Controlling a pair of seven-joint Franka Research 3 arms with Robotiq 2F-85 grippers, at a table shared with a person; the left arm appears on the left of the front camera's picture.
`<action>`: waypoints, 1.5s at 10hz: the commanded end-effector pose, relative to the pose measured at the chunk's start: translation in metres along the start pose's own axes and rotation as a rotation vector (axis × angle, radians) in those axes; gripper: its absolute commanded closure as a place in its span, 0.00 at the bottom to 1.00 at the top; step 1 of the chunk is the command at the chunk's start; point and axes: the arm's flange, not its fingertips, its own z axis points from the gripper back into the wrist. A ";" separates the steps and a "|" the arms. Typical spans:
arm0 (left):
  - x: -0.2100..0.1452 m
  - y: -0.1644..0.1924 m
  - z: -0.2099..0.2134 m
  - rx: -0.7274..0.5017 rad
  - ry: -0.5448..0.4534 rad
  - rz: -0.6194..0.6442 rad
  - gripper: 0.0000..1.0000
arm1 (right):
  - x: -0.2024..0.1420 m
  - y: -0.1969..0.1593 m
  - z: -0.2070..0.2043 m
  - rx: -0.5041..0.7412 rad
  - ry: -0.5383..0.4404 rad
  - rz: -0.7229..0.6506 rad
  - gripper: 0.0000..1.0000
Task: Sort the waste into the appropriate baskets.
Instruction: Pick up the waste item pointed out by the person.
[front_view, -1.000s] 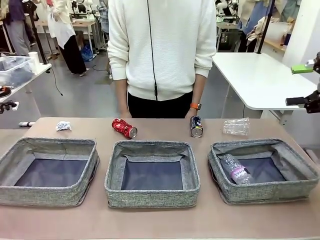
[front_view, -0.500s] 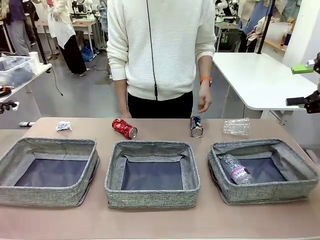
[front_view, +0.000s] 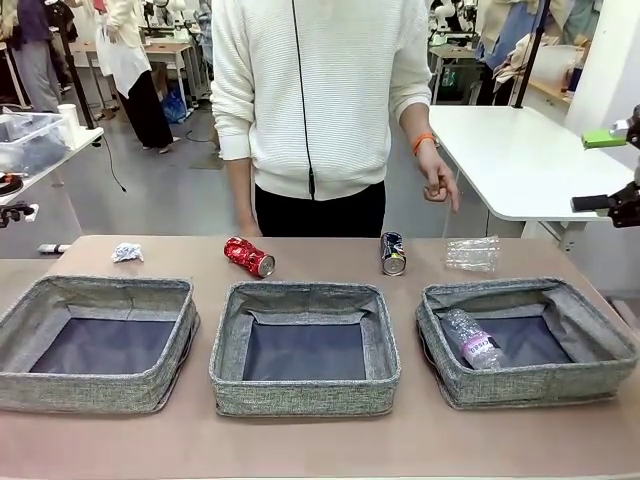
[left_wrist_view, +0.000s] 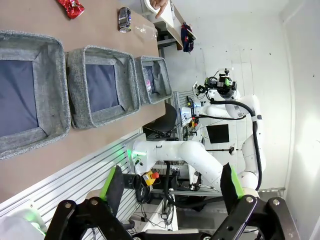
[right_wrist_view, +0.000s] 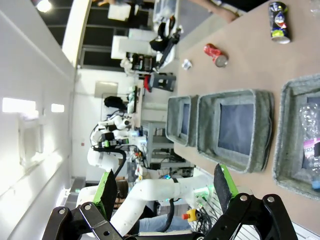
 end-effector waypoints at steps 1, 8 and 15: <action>0.000 -0.001 0.001 -0.019 -0.003 -0.016 0.00 | -0.001 0.000 -0.002 0.000 0.010 0.005 0.00; 0.000 -0.001 0.001 -0.019 -0.003 -0.016 0.00 | 0.055 -0.014 -0.070 -0.944 0.365 0.678 0.00; 0.000 -0.001 0.001 -0.019 -0.003 -0.016 0.00 | 0.059 -0.005 -0.102 -0.835 0.481 0.587 0.00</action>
